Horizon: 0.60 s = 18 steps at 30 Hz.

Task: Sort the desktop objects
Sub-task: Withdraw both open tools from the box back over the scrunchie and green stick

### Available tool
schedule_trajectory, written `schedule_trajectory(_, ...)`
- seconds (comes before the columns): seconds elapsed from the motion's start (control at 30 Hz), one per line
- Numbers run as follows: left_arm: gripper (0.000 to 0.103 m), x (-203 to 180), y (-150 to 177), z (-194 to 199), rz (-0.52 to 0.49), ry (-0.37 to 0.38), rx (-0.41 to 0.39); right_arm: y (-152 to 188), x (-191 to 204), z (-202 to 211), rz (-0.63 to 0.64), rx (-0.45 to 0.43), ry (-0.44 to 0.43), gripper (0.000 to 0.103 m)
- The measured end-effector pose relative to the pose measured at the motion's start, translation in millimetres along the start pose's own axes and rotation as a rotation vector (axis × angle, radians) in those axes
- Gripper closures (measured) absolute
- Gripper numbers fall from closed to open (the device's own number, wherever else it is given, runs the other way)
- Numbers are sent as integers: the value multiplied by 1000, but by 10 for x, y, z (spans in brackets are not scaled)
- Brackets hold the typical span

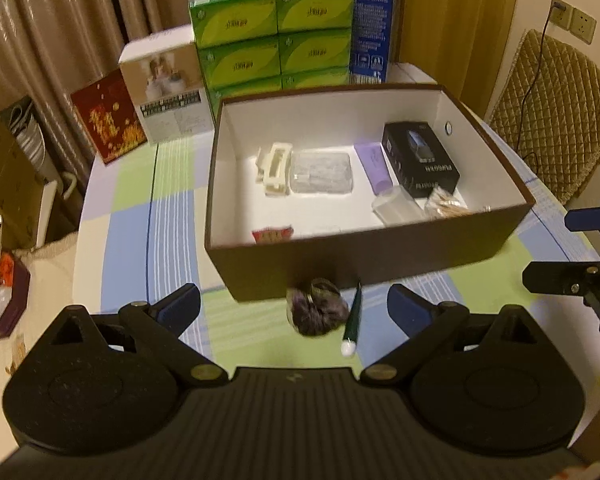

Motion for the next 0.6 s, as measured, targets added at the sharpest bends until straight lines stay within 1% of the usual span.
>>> schedule_trajectory(0.3, 5, -89, 190, 87, 46, 7, 21, 192, -4, 59, 10, 15, 1, 2)
schedule_trajectory(0.5, 5, -138, 306, 100, 65, 9, 36, 315, 5, 0, -8, 36, -10, 2)
schedule_trajectory(0.6, 5, -146, 382, 94, 68, -3, 40, 369, 18, -27, -12, 38, -10, 2)
Point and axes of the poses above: each gripper's, at about its wrist camera, not at the fingertips, and z roughly against the way its jaws point, x to its left, y to its underside, the point moved 9 cm from there along -z, roughly the way its jaws point, and after that the axes turned 9 degrees about -z, right-handed, at the moved point
